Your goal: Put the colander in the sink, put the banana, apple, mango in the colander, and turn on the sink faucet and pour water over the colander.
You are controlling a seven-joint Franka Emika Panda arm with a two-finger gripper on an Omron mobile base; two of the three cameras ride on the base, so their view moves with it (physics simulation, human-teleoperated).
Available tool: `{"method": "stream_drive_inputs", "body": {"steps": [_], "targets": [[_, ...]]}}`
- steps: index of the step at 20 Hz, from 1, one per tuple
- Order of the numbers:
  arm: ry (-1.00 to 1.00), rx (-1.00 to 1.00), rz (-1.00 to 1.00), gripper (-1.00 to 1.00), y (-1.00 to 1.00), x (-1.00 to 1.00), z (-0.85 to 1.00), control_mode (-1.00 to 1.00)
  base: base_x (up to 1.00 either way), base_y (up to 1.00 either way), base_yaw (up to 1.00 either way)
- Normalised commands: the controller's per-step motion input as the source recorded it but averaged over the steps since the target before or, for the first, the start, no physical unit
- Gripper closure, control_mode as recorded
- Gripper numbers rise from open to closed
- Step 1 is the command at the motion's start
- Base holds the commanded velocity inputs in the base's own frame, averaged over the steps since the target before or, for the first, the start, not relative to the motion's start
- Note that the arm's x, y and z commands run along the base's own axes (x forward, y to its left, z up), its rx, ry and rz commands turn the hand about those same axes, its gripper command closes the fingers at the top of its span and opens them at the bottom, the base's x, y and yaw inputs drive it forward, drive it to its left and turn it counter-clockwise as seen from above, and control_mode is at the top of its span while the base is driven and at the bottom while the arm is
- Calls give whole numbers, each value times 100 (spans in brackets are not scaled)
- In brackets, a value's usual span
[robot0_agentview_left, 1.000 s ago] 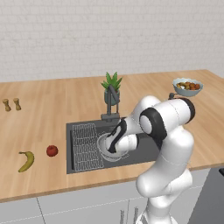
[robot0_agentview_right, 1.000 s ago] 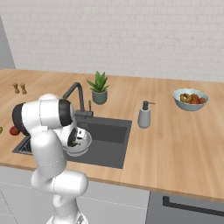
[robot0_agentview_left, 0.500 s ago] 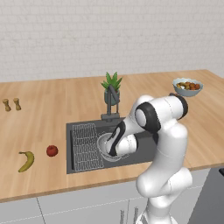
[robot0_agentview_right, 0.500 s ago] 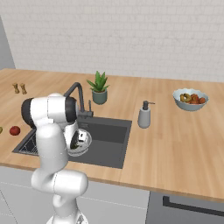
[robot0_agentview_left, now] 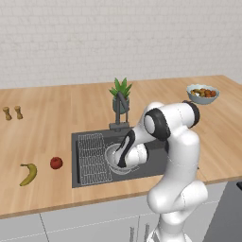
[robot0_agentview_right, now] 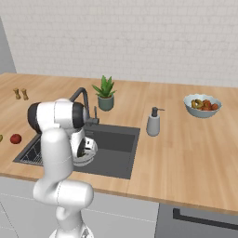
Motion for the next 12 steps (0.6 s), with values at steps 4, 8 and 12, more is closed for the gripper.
{"method": "stream_drive_inputs", "body": {"steps": [4, 8, 12], "targets": [[0, 0, 0, 100, 1, 9, 0, -100, 0, 0, 0], [0, 0, 0, 100, 0, 0, 0, -100, 0, 0, 0], [0, 0, 0, -100, 0, 0, 0, -100, 0, 0, 0]]}}
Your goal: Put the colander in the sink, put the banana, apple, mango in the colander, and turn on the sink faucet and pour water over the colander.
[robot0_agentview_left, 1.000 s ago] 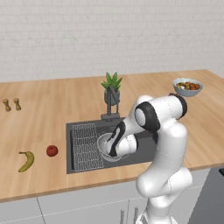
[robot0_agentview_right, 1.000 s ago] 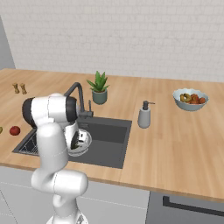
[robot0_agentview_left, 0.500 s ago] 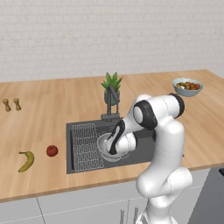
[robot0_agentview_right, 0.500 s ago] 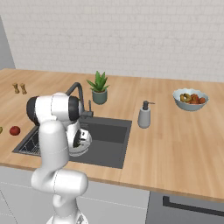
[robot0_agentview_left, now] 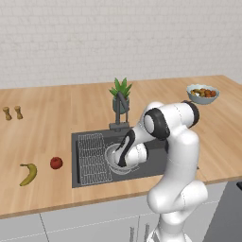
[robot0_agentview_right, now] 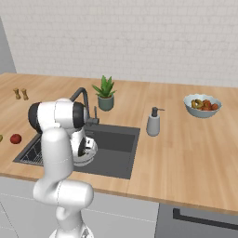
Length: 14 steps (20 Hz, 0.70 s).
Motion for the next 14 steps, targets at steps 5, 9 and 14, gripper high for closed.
{"method": "stream_drive_inputs", "body": {"steps": [5, 9, 14], "targets": [[0, 0, 0, -100, 0, 0, 0, -100, 0, 0, 0], [0, 0, 0, -100, 0, 0, 0, -100, 0, 0, 0], [0, 0, 0, -100, 0, 0, 0, -100, 0, 0, 0]]}}
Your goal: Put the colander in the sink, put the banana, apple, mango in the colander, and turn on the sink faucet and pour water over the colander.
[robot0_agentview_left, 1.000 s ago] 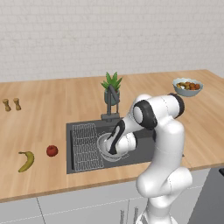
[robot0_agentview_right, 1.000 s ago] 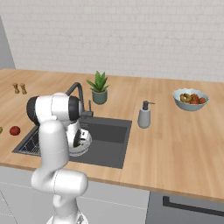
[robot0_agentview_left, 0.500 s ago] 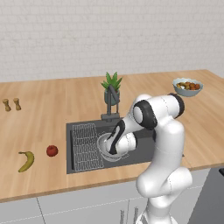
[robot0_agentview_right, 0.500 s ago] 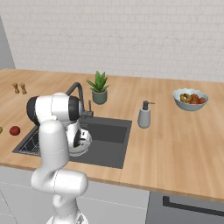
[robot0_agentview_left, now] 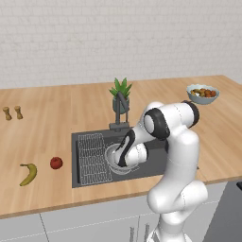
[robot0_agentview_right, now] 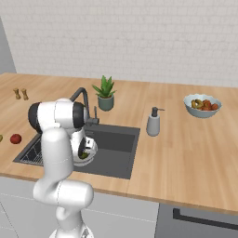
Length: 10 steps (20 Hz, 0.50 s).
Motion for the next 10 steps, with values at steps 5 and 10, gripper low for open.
{"method": "stream_drive_inputs", "body": {"steps": [5, 10], "targets": [[-4, 0, 0, -100, 0, -22, 32, -100, 0, 0, 0], [-13, 0, 0, -100, 0, -53, 68, -100, 0, 0, 0]]}}
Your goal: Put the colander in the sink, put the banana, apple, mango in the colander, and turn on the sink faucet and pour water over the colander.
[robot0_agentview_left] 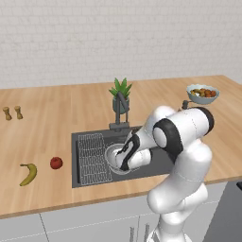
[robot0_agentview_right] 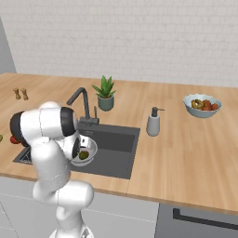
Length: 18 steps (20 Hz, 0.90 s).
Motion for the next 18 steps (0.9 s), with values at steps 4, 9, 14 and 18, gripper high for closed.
{"method": "stream_drive_inputs", "body": {"steps": [4, 9, 14, 18], "targets": [[-5, 3, 0, -100, -11, -50, 92, -100, 0, 0, 0], [0, 7, 0, -100, -11, -49, 100, -100, 0, 0, 0], [0, 5, 0, -100, -4, -79, 87, -100, 0, 0, 0], [0, 0, -1, -100, 0, -84, 87, -100, 0, 0, 0]]}}
